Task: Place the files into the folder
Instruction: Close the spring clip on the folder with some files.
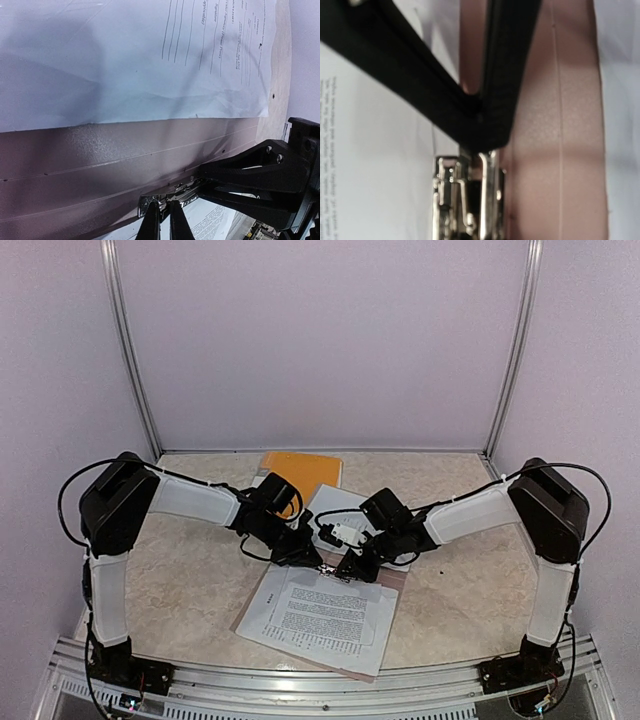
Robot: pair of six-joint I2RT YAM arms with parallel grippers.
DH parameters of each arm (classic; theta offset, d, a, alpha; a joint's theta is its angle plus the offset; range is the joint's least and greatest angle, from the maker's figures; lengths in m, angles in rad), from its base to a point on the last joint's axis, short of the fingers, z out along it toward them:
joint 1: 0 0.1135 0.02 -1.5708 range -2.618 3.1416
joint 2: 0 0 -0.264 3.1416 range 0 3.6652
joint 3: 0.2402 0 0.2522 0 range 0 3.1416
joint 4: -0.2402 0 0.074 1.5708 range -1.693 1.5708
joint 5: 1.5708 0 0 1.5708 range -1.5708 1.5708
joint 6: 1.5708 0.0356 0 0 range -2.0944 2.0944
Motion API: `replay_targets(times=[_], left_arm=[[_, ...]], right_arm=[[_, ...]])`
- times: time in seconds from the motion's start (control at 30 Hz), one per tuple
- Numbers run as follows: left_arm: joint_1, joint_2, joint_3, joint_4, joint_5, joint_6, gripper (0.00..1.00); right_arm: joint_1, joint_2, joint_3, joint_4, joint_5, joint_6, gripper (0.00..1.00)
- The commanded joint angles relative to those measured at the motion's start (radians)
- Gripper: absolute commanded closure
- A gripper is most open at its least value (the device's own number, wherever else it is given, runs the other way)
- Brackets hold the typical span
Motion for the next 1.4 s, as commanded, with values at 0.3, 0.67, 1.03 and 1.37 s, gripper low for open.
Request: replay_targets(times=[0.3,0.67,1.03,1.37], left_arm=[[0.034,0.163,-0.233,-0.124,-0.376,0.038,1.00],[-0.005,0.011,-0.187,-0.107,-0.273,0.052,1.00],[-0.043,-0.035,-0.200,-0.106,-0.240,0.069,1.00],[-0.055,-0.057,-0.227,-0.100,-0.159,0.047,1.00]], right_arm=[[0.054,0.113,-0.045,-0.178,-0.023,-0.038,1.00],[0.054,0.110,-0.043,-0.181,-0.021,-0.036,1.00],[0.054,0.112,-0.044,-0.177,-0.021,-0.032,1.00],[0.054,0.119,-0.043,-0.176,-0.007,-0.027,1.00]])
